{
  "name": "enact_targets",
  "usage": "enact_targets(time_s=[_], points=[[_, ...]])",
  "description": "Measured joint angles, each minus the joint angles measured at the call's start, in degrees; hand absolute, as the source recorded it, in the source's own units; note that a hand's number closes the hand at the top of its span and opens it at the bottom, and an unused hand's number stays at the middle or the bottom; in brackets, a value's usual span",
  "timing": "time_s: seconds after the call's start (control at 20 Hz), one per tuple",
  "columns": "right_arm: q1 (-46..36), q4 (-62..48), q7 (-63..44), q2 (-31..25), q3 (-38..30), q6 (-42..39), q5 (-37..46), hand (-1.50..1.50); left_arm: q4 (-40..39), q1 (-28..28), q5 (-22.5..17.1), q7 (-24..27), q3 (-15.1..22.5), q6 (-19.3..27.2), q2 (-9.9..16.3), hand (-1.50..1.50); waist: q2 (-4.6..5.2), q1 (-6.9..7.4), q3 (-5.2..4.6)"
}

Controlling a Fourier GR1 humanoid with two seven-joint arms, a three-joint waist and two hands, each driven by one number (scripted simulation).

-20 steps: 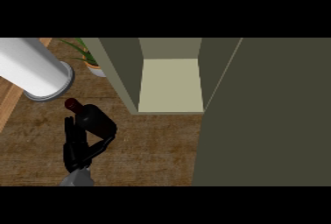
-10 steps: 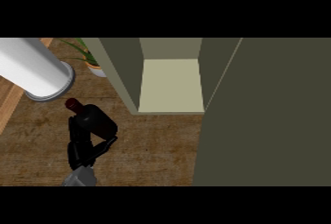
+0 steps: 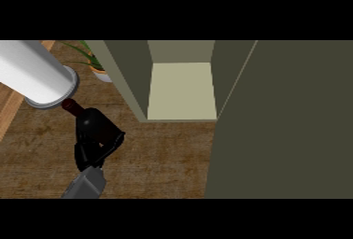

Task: Pick up the wine, place it into the cabinet and close the cabinet

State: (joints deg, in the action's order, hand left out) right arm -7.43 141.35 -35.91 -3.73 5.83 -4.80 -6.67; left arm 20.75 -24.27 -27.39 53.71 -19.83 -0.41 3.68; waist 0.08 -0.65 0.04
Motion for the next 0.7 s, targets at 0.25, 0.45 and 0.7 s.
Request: enact_targets(time_s=[0.25,0.45,0.7], points=[[2.07,0.04,0.77,0.72,0.91,-0.45,0.03,-1.50,-2.11,-2.02,-1.35,0.02,-1.03,-0.81,-0.02,1.50,0.03,-0.05,-0.07],[1.15,0.11,-0.15,0.30,-0.04,-0.71,-0.19,-1.50,-3.96,-4.05,-1.96,-0.73,-1.49,-2.76,0.84,1.50,0.09,-0.18,-0.10],[0.75,-0.09,-0.20,1.42,2.21,0.09,0.39,-1.50,-3.89,-5.78,-1.67,-2.98,-0.34,-4.89,1.02,1.50,0.02,-0.04,-0.10]])
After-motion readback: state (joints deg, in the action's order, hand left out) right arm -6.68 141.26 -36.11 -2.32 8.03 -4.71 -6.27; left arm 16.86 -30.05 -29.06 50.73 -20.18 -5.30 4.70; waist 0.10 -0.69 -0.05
